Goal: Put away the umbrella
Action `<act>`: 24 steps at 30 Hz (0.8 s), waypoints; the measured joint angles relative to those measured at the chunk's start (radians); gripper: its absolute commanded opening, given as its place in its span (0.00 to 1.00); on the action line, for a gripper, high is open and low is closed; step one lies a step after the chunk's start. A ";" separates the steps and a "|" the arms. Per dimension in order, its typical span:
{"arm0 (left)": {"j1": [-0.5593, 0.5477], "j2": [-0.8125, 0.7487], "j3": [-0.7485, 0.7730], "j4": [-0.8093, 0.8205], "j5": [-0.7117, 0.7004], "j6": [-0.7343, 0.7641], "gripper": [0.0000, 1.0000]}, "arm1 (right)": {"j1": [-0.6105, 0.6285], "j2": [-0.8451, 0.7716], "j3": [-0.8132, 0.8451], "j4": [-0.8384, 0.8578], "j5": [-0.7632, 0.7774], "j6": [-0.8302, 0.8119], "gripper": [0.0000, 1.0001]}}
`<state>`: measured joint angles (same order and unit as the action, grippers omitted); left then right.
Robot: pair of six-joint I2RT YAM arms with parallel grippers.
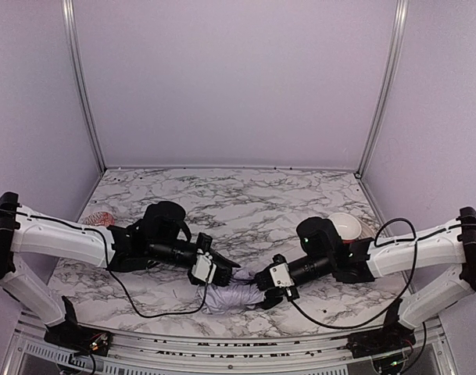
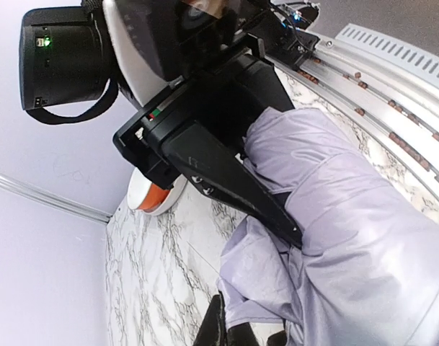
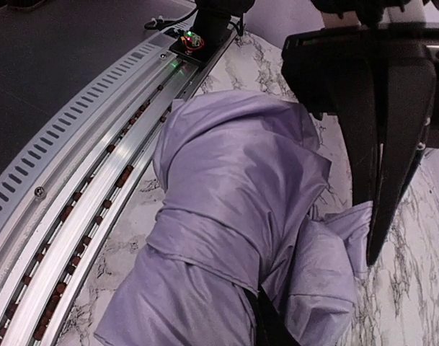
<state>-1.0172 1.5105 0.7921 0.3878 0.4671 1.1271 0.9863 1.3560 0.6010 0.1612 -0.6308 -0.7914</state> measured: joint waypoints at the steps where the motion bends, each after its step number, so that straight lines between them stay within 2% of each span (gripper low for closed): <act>1: -0.006 -0.003 -0.006 -0.005 -0.021 0.002 0.00 | -0.008 0.011 0.002 0.006 -0.004 0.024 0.00; 12: -0.132 -0.018 -0.049 -0.026 -0.277 0.001 0.00 | -0.073 0.150 0.009 0.115 -0.061 0.316 0.00; 19: -0.148 0.042 -0.049 -0.029 -0.435 0.000 0.00 | -0.135 0.273 0.051 0.137 -0.101 0.481 0.00; 24: -0.200 0.137 -0.049 0.005 -0.591 0.014 0.00 | -0.145 0.356 0.056 0.142 -0.085 0.577 0.00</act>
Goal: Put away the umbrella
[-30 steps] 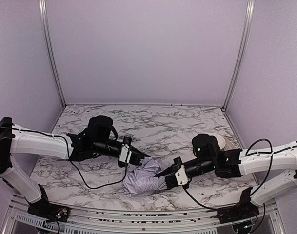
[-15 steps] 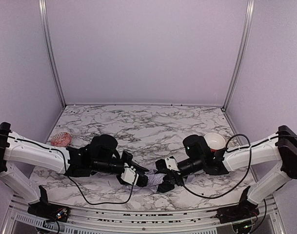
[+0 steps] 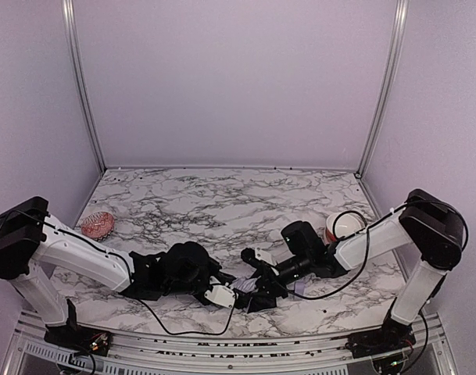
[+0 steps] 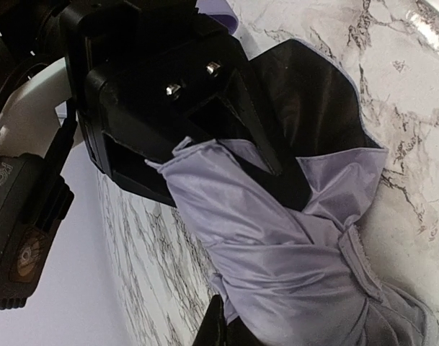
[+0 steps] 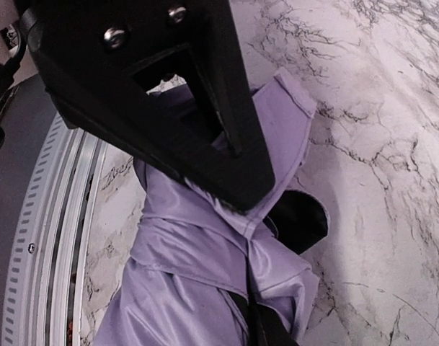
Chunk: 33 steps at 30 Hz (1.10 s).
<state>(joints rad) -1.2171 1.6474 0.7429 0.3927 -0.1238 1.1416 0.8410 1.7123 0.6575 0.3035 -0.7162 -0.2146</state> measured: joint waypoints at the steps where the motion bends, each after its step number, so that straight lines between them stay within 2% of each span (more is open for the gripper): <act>1: -0.012 0.009 0.000 0.010 -0.034 0.004 0.00 | -0.005 0.007 0.000 0.004 -0.002 0.012 0.00; 9: -0.061 0.012 -0.006 0.027 -0.206 -0.032 0.00 | -0.013 0.018 0.000 0.055 0.031 0.075 0.00; 15: -0.057 0.024 0.022 -0.013 -0.324 0.036 0.00 | -0.013 0.064 0.034 0.119 0.092 0.107 0.00; 22: -0.056 0.043 0.030 -0.014 -0.369 -0.018 0.00 | -0.013 0.065 0.032 0.152 0.154 0.132 0.00; 25: -0.058 0.085 0.029 0.030 -0.395 -0.072 0.00 | -0.013 0.085 0.023 0.178 0.172 0.147 0.07; 28: -0.060 0.124 0.026 0.093 -0.411 -0.114 0.00 | -0.013 0.084 0.003 0.202 0.194 0.155 0.20; 33: -0.067 0.163 0.002 0.197 -0.400 -0.160 0.00 | -0.011 0.046 -0.037 0.204 0.221 0.154 0.32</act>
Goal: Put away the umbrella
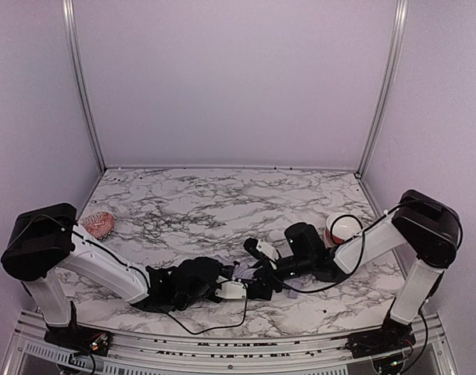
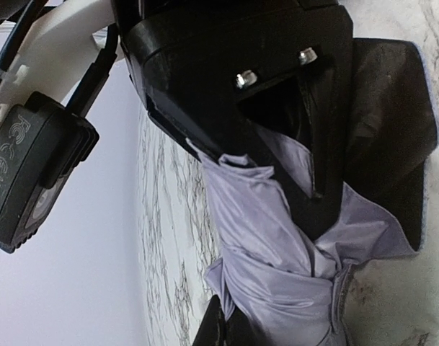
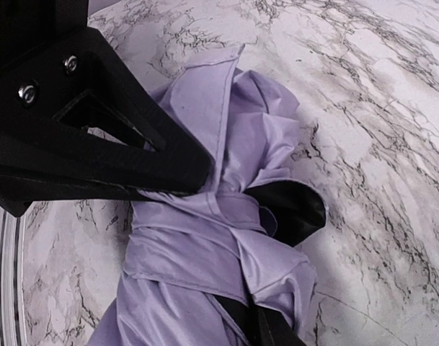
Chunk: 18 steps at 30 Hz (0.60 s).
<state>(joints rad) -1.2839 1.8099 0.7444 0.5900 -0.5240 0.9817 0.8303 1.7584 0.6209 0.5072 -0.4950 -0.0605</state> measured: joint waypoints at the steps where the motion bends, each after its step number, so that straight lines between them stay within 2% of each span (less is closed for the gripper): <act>1: -0.005 0.002 -0.006 0.014 0.013 -0.007 0.00 | 0.001 -0.013 -0.014 -0.003 0.006 0.000 0.33; 8: -0.028 0.018 -0.022 0.075 0.072 -0.034 0.00 | 0.002 -0.085 -0.090 -0.019 0.011 0.001 0.40; 14: -0.031 0.031 -0.021 0.090 0.080 -0.037 0.00 | 0.035 -0.108 -0.092 -0.057 0.045 -0.033 0.46; 18: -0.032 0.037 -0.018 0.090 0.081 -0.036 0.00 | 0.051 -0.117 -0.092 -0.069 0.079 -0.050 0.58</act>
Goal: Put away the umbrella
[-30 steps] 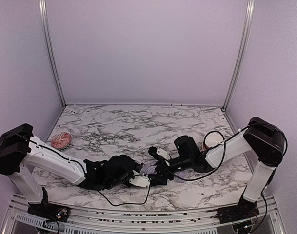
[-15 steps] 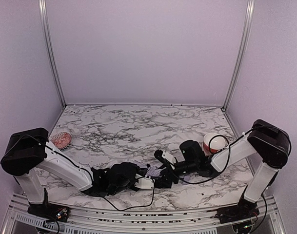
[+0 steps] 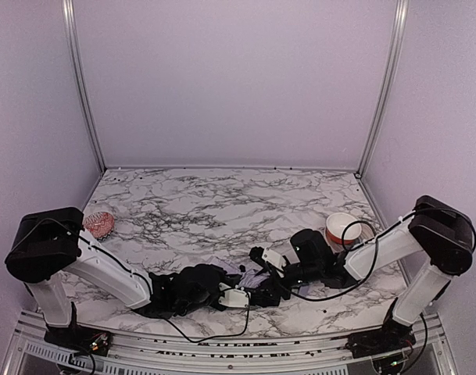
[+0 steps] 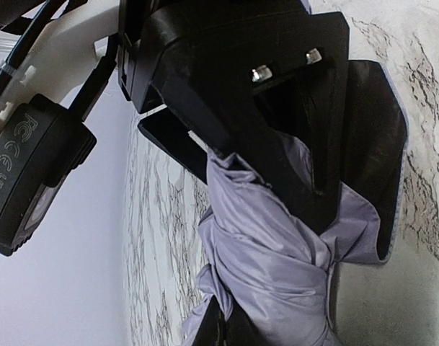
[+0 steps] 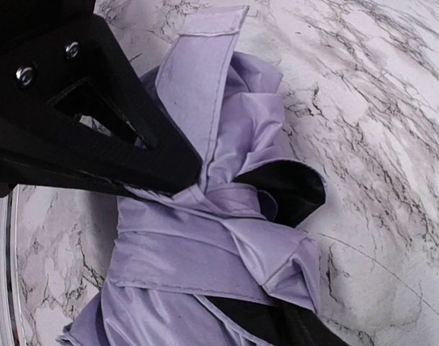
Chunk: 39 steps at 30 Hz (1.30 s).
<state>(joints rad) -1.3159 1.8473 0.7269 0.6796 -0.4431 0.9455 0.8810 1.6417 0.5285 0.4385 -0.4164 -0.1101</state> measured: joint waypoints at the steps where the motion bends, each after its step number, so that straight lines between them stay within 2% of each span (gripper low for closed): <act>1: -0.001 0.002 0.003 -0.001 0.002 0.001 0.00 | 0.003 -0.004 0.000 -0.005 0.005 -0.004 0.58; 3: -0.002 0.005 0.010 -0.005 0.005 0.004 0.00 | 0.006 -0.013 -0.003 -0.008 0.014 -0.011 0.60; 5: -0.002 0.005 0.013 -0.009 0.013 0.005 0.00 | 0.008 -0.028 -0.010 -0.019 0.019 -0.024 0.66; 8: -0.005 0.005 0.015 -0.011 0.027 0.004 0.00 | 0.011 -0.063 -0.013 -0.051 0.016 -0.052 0.79; 10: -0.006 0.005 0.015 -0.011 0.035 0.003 0.00 | 0.015 -0.098 -0.025 -0.058 0.001 -0.073 0.97; 11: -0.008 0.005 0.015 -0.011 0.038 0.003 0.00 | 0.018 -0.125 -0.034 -0.058 -0.010 -0.088 0.99; 17: -0.014 0.005 0.016 -0.011 0.074 -0.008 0.00 | 0.027 -0.290 -0.091 -0.023 -0.025 -0.151 1.00; 21: -0.017 0.005 0.016 -0.011 0.088 -0.019 0.00 | 0.062 -0.327 -0.156 0.041 0.010 -0.215 1.00; 31: -0.018 0.003 0.015 -0.011 0.106 -0.027 0.00 | 0.092 -0.215 -0.246 0.249 0.182 -0.402 1.00; 39: -0.016 -0.012 0.000 -0.017 0.136 -0.040 0.00 | 0.092 -0.060 -0.225 0.357 0.181 -0.510 0.99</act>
<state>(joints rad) -1.3319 1.8351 0.7273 0.6624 -0.3073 0.9054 0.9733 1.5814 0.3038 0.7952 -0.2356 -0.6201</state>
